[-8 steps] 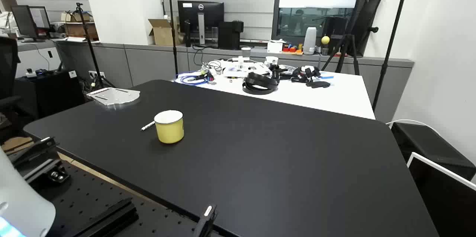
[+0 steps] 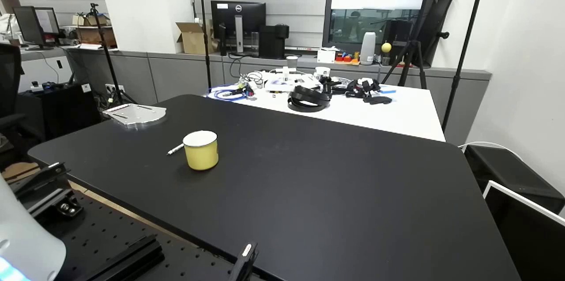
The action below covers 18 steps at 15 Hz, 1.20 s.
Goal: Put the pen in the mug.
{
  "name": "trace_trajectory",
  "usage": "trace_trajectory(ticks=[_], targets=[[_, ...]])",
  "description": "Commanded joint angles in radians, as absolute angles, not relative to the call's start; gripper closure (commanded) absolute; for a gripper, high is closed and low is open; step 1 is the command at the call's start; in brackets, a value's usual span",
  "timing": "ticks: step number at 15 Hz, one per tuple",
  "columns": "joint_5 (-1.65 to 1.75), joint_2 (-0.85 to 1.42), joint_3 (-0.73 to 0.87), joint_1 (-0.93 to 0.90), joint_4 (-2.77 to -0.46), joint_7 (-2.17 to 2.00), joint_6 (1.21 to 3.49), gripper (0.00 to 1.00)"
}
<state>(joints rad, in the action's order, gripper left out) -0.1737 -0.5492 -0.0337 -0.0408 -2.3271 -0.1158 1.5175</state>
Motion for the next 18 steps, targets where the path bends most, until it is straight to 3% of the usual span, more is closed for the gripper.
trace_trajectory(ticks=[1,6,18], targets=[[-0.177,-0.549,-0.041,-0.031,-2.325,-0.112,1.515,0.00],[-0.174,-0.550,-0.046,-0.034,-2.334,-0.096,1.573,0.00],[-0.193,-0.377,-0.109,-0.083,-2.333,-0.095,2.018,0.00]])
